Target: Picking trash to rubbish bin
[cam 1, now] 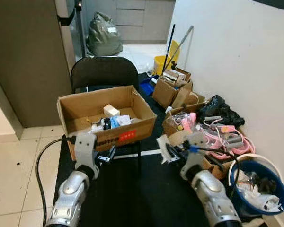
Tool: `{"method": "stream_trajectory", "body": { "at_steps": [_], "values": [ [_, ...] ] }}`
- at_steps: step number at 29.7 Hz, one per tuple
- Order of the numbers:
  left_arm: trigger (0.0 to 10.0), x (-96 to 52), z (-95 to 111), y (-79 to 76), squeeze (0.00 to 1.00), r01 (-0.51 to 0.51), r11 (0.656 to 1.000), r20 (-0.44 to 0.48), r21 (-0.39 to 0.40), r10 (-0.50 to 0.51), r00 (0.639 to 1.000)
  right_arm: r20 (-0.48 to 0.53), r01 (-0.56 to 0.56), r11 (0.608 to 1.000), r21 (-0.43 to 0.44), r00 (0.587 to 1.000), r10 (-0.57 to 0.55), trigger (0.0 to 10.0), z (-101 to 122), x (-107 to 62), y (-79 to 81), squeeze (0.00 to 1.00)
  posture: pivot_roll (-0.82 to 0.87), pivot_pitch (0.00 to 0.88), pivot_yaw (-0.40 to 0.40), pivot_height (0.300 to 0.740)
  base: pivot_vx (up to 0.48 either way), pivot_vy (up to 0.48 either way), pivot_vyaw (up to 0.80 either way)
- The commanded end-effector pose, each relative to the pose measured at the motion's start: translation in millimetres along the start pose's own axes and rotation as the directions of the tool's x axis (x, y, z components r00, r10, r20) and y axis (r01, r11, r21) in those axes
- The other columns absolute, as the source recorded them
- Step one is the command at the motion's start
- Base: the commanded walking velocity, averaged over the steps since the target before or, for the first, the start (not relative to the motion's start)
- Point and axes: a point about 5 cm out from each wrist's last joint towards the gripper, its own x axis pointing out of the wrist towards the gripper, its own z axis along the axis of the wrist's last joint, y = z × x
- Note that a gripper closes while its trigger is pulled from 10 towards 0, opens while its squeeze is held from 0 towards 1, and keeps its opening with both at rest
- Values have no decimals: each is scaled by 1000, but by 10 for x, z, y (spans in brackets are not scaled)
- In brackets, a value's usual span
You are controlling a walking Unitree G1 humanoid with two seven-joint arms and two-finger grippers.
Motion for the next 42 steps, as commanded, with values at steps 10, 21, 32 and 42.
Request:
{"method": "stream_trajectory", "body": {
  "at_steps": [10, 21, 32, 42],
  "values": [
    [10000, -10, -19, -47, 0, 16, 1000, -6, 3, -16, 1000, -17, 0, 1000, -11, 1000, 0, 10000, -20, -12, -24, 0, -78, 33, -49, 740, 356, 0, 0],
    [10000, -26, -34, -55, 0, 17, 1000, -9, 4, -17, 1000, -23, -8, 1000, -16, 1000, 7, 10000, -35, -8, -24, 0, -76, 21, -51, 740, 355, 0, 0],
    [10000, -28, -41, -79, 0, 22, 1000, -9, -1, -22, 1000, -24, -7, 1000, -15, 1000, 7, 10000, -46, -11, -11, 0, -75, 23, -47, 740, 354, 0, 0],
    [10000, -33, -36, -80, 0, 25, 1000, -9, 0, -25, 1000, -28, -8, 1000, -16, 1000, 7, 10000, -57, -14, -7, 0, -73, 25, -45, 740, 343, 0, 0]
  ]
}}
